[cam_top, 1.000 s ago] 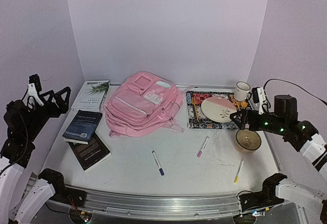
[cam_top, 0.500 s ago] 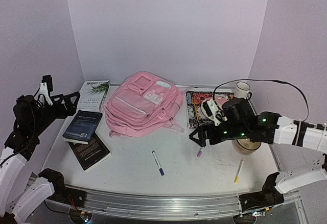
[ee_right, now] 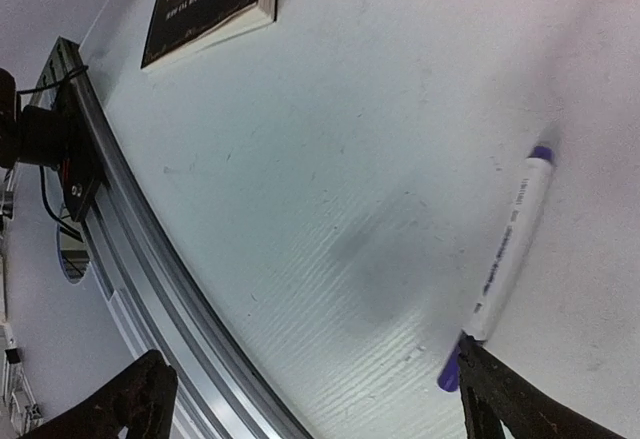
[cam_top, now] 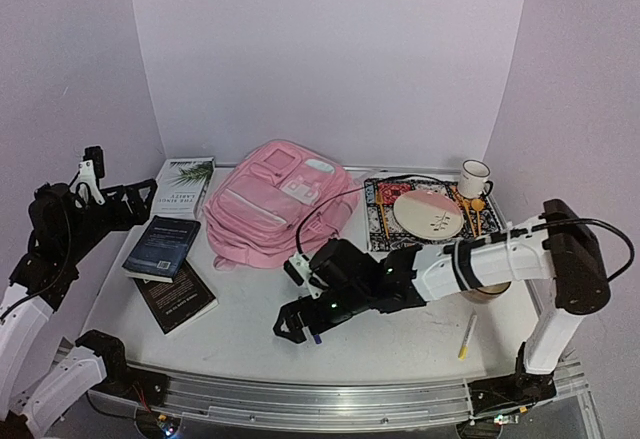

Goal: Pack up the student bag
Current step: Pick up the student bag from the center of the board.

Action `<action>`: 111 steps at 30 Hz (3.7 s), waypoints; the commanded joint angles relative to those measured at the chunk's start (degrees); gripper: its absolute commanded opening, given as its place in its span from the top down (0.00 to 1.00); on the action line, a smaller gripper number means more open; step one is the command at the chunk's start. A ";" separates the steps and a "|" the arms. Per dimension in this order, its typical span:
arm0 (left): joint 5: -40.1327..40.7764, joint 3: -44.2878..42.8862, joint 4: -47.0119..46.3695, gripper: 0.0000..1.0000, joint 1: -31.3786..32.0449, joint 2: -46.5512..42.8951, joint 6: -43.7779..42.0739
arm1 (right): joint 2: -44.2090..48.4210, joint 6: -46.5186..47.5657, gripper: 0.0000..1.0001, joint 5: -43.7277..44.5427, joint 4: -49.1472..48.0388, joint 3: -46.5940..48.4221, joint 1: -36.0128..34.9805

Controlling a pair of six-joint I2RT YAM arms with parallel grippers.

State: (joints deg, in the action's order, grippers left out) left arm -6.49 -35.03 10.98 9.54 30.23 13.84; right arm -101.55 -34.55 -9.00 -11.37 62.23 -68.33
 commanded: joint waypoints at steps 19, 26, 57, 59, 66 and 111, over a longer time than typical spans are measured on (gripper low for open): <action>-14.29 -3.41 3.11 0.00 -0.02 16.91 8.51 | -13.63 -5.32 0.02 5.59 -0.06 6.37 1.14; -13.40 -2.78 3.23 0.01 3.94 20.79 12.16 | -9.49 -5.50 0.02 10.20 1.67 -0.10 4.66; 5.69 -20.84 0.89 0.07 12.44 59.58 22.47 | 15.74 -0.90 0.02 14.86 -4.32 -20.09 14.29; 5.08 -21.42 0.84 0.09 12.35 61.83 23.11 | 17.11 0.38 0.02 13.99 -4.41 -19.85 14.34; -0.23 -20.74 -2.65 0.37 12.41 66.45 26.58 | 20.01 2.76 0.02 11.52 -5.40 -19.71 14.31; 3.24 7.36 -11.33 1.00 34.68 28.13 60.68 | 1.98 -10.77 0.03 12.45 -11.29 -7.49 20.07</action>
State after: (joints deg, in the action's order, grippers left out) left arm -3.10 -27.74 4.40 43.00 60.83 72.23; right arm -96.16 -34.88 3.77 -21.24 55.58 -49.00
